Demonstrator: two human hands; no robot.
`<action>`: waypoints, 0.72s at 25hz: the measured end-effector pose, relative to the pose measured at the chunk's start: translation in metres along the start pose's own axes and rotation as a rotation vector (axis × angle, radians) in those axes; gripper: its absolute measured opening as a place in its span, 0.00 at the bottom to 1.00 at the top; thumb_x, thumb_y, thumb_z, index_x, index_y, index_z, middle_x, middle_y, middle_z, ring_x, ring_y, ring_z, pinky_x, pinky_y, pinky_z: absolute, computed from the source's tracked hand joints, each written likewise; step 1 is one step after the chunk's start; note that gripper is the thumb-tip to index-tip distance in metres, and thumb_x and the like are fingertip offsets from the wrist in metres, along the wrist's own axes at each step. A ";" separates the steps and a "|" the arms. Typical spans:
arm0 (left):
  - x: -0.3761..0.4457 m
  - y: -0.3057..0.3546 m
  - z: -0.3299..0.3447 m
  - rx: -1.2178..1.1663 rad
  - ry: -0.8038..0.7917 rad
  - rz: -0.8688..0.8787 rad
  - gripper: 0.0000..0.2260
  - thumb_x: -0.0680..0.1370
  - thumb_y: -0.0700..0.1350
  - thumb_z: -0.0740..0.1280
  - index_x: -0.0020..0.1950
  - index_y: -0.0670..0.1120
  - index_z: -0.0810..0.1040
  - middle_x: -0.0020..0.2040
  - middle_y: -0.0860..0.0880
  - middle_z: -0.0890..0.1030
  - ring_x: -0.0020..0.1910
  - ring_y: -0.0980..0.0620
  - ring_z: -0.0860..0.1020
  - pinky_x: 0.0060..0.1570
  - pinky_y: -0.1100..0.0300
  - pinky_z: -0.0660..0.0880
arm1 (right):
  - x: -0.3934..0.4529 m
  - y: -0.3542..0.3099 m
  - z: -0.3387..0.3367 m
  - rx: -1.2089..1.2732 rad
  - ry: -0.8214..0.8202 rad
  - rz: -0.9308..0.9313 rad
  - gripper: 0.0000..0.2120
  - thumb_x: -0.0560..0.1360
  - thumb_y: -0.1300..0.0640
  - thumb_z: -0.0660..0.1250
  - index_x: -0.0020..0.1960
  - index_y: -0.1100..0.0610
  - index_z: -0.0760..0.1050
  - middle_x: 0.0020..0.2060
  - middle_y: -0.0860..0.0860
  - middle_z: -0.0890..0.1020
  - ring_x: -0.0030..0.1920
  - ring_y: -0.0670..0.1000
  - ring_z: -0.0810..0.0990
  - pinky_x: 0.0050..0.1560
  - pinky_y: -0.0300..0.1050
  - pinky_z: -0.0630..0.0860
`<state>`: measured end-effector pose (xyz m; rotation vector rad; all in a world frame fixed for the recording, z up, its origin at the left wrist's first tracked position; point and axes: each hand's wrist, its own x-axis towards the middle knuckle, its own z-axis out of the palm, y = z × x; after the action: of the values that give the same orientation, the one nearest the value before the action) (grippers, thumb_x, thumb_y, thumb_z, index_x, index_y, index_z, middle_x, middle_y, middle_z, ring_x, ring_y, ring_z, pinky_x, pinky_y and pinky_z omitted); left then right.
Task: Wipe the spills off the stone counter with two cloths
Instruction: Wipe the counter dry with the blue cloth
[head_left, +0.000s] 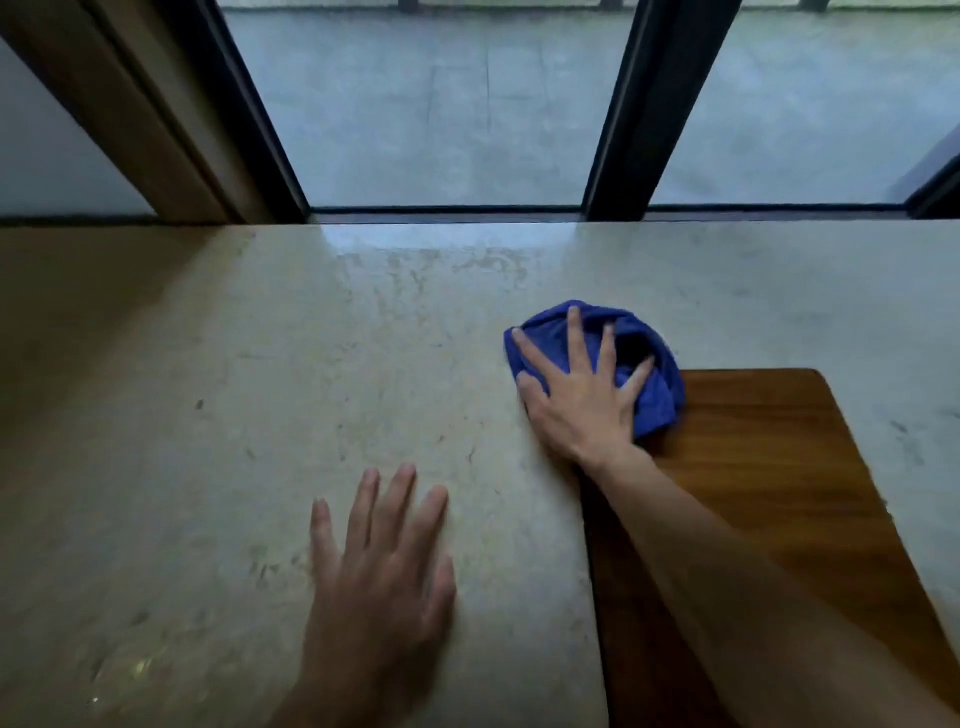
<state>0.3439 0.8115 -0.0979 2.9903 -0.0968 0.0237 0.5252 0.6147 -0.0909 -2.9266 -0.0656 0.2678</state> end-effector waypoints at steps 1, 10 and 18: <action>0.001 -0.001 0.002 0.002 0.037 0.018 0.26 0.74 0.56 0.60 0.72 0.52 0.73 0.77 0.47 0.67 0.76 0.40 0.64 0.70 0.28 0.56 | 0.042 0.001 -0.010 0.010 -0.014 0.029 0.24 0.80 0.37 0.46 0.74 0.26 0.45 0.79 0.47 0.35 0.77 0.59 0.33 0.67 0.77 0.33; -0.002 -0.005 0.010 0.070 0.116 0.097 0.28 0.71 0.56 0.64 0.71 0.52 0.73 0.75 0.44 0.69 0.74 0.36 0.67 0.65 0.26 0.62 | 0.177 -0.056 -0.034 -0.064 -0.129 -0.196 0.21 0.80 0.38 0.46 0.72 0.24 0.50 0.81 0.48 0.44 0.79 0.57 0.41 0.70 0.72 0.32; -0.007 -0.001 -0.003 -0.020 -0.035 0.053 0.27 0.77 0.57 0.58 0.76 0.53 0.66 0.79 0.46 0.63 0.79 0.39 0.58 0.71 0.27 0.53 | 0.050 -0.046 -0.003 -0.120 -0.057 -0.343 0.22 0.79 0.35 0.44 0.72 0.22 0.45 0.80 0.46 0.42 0.79 0.57 0.39 0.68 0.74 0.31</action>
<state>0.3368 0.8134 -0.0950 2.9679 -0.1789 -0.0238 0.5733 0.6623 -0.0873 -2.9555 -0.6035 0.3000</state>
